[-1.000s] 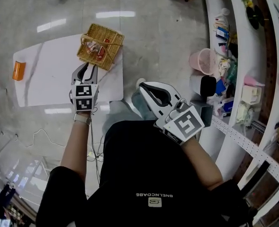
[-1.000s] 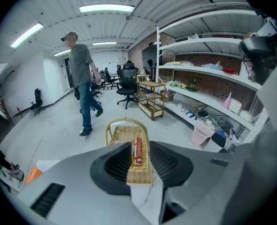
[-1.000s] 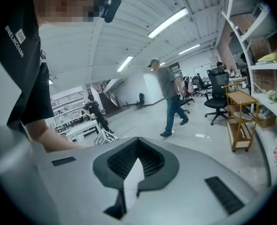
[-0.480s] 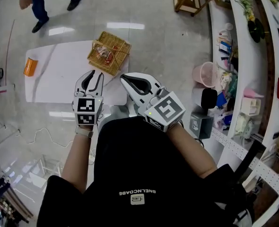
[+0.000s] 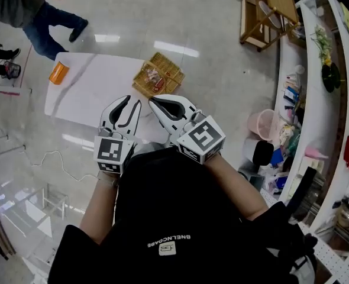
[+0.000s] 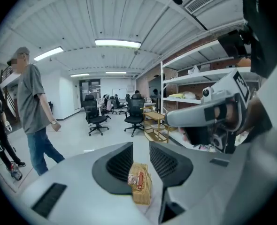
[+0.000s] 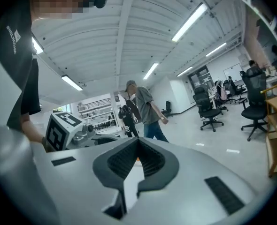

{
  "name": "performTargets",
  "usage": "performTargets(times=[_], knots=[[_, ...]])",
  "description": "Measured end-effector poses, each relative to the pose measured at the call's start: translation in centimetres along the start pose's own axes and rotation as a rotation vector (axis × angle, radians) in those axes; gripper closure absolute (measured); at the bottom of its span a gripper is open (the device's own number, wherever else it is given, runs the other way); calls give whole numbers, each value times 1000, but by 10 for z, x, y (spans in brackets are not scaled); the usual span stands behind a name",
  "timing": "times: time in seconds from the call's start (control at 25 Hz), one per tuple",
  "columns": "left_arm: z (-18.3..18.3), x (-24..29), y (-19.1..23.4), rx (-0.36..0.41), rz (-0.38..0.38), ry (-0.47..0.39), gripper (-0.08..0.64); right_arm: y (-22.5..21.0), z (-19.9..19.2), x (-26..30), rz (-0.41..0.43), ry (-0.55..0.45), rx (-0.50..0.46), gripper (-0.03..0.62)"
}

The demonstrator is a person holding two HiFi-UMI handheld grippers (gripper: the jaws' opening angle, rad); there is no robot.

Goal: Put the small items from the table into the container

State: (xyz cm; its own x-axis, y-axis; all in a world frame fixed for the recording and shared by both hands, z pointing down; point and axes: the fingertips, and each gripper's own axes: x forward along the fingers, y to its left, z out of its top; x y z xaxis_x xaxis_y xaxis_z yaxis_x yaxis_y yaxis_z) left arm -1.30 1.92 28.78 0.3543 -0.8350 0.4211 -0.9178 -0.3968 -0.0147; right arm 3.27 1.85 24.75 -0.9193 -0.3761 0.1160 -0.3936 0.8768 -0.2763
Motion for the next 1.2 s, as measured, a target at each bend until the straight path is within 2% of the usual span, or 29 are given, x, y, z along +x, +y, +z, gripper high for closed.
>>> performTargets(times=[0.24,0.56,0.76,0.96,1.2], knots=[[31,-28,16,-72,41,-156,454,6,11,24,87,5,-20,592],[45,-60,36,-178,95,-263,495,16,23,45,176,2,-52,592],[53,-76,54,-257,147,-348,552,19,24,53,211,16,-70,592],[39,-82,54,-259,166,-321,555,26,22,57,236,29,-84,592],[30,-76,49,-256,153,-298,555,27,17,53,239,41,-97,592]])
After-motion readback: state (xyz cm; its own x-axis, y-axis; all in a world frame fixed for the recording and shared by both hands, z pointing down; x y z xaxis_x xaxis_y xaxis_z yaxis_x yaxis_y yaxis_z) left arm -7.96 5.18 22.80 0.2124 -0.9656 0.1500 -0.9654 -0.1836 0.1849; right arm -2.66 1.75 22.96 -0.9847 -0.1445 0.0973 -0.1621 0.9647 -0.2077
